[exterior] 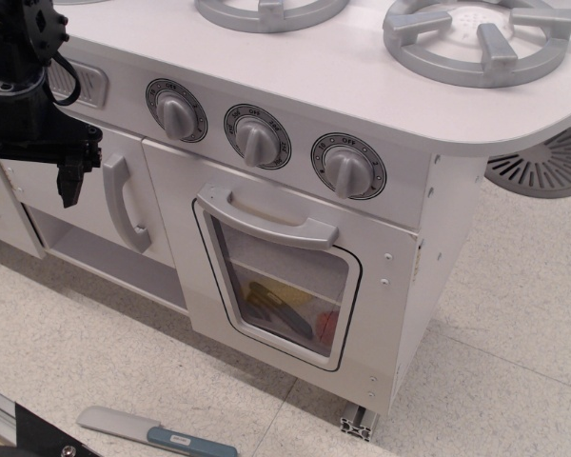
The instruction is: Open oven
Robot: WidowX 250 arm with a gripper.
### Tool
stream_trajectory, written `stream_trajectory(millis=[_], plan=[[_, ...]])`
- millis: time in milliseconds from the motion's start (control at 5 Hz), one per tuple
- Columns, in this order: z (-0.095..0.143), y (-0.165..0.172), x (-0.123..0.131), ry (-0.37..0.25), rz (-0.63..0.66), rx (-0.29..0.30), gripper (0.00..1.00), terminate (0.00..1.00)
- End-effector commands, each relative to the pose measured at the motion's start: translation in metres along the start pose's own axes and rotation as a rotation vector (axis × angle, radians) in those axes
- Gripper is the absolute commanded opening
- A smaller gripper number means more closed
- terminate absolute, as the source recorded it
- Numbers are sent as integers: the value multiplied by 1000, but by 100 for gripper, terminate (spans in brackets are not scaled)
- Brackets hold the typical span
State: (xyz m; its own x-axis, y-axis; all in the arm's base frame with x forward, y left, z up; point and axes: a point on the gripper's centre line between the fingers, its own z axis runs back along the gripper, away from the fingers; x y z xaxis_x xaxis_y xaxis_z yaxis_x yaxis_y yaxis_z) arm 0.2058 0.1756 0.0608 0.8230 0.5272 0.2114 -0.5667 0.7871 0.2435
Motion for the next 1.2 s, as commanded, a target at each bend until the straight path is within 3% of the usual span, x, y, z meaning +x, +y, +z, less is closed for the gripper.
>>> stream_trajectory(millis=[0, 600, 800, 1000], plan=[[0, 0, 0, 0, 0, 0, 100, 0], [-4, -54, -20, 173, 606, -228, 100, 0], [-10, -74, -16, 220, 736, -318, 100, 0], [-16, -93, -10, 197, 770, -374, 100, 0]])
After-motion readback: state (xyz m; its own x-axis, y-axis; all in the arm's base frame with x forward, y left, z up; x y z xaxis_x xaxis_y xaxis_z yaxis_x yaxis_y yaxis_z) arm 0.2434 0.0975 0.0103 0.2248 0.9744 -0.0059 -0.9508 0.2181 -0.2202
